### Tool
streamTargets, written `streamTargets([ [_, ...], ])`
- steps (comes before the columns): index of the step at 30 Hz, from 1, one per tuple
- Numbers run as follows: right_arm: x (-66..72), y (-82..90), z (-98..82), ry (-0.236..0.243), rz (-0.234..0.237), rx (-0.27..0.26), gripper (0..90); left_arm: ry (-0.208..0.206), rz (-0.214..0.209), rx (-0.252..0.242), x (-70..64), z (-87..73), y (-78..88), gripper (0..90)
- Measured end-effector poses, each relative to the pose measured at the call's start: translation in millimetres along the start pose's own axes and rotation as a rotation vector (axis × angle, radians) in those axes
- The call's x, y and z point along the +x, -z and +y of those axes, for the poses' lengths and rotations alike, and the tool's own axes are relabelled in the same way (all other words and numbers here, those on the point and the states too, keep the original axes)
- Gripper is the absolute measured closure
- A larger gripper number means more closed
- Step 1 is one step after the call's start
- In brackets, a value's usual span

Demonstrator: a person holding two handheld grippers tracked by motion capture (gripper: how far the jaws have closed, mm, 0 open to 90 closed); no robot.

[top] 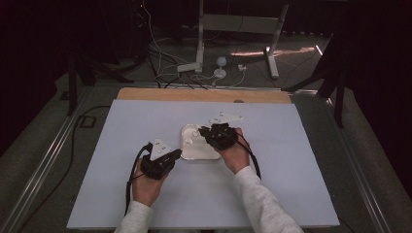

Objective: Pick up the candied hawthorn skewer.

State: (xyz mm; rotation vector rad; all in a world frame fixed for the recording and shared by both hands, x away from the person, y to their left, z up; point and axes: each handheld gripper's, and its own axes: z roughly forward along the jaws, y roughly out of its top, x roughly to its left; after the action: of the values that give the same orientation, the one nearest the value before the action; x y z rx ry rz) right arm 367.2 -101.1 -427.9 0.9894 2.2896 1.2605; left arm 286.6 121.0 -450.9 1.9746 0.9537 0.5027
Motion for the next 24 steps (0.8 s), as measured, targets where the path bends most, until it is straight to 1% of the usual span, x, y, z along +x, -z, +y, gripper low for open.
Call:
streamTargets([
  [1, 0.0, 0.0, 0.0, 0.000, 0.000, 0.000, 85.4, 0.003, -0.002, -0.001, 0.4, 0.1, 0.0, 90.0],
  [2, 0.3, -0.1, 0.1, 0.002, -0.007, -0.003, 85.6, 0.007, -0.003, -0.002, 0.5, 0.2, -0.2, 90.0],
  [3, 1.5, -0.5, 0.3, 0.013, -0.026, -0.005, 85.9, 0.006, -0.003, 0.000, 0.4, 0.4, -0.3, 90.0],
  [4, 1.5, -0.5, 0.3, 0.013, -0.026, -0.005, 85.9, 0.006, -0.001, 0.002, 0.3, 0.6, -0.4, 90.0],
  [5, 3.3, -1.1, 0.7, 0.035, -0.046, -0.002, 86.2, 0.007, 0.001, 0.003, 0.3, 0.7, -0.3, 90.0],
  [8, 3.6, -1.6, 0.9, 0.037, -0.052, -0.002, 86.4, 0.005, 0.008, 0.007, 0.6, 1.7, 0.5, 90.0],
  [10, 4.2, -2.1, 1.0, 0.044, -0.066, -0.002, 86.7, 0.001, 0.014, 0.012, 0.0, 2.3, 0.6, 90.0],
  [15, 4.0, -3.9, 0.6, 0.047, -0.079, -0.003, 87.0, -0.002, 0.020, 0.023, 0.0, 3.5, 1.0, 90.0],
  [17, 4.6, -5.7, 0.3, 0.048, -0.093, -0.001, 87.2, -0.007, 0.026, 0.028, -0.2, 3.7, 1.1, 90.0],
  [20, 4.5, -6.3, 0.1, 0.046, -0.097, -0.004, 87.3, -0.003, 0.028, 0.032, 0.2, 3.9, 1.4, 90.0],
  [21, 5.3, -7.2, 0.4, 0.041, -0.110, -0.008, 87.4, -0.003, 0.029, 0.033, 0.1, 4.1, 1.5, 90.0],
  [24, 6.1, -8.1, 0.8, 0.043, -0.119, -0.007, 87.5, -0.002, 0.032, 0.039, -0.2, 4.3, 1.5, 90.0],
])
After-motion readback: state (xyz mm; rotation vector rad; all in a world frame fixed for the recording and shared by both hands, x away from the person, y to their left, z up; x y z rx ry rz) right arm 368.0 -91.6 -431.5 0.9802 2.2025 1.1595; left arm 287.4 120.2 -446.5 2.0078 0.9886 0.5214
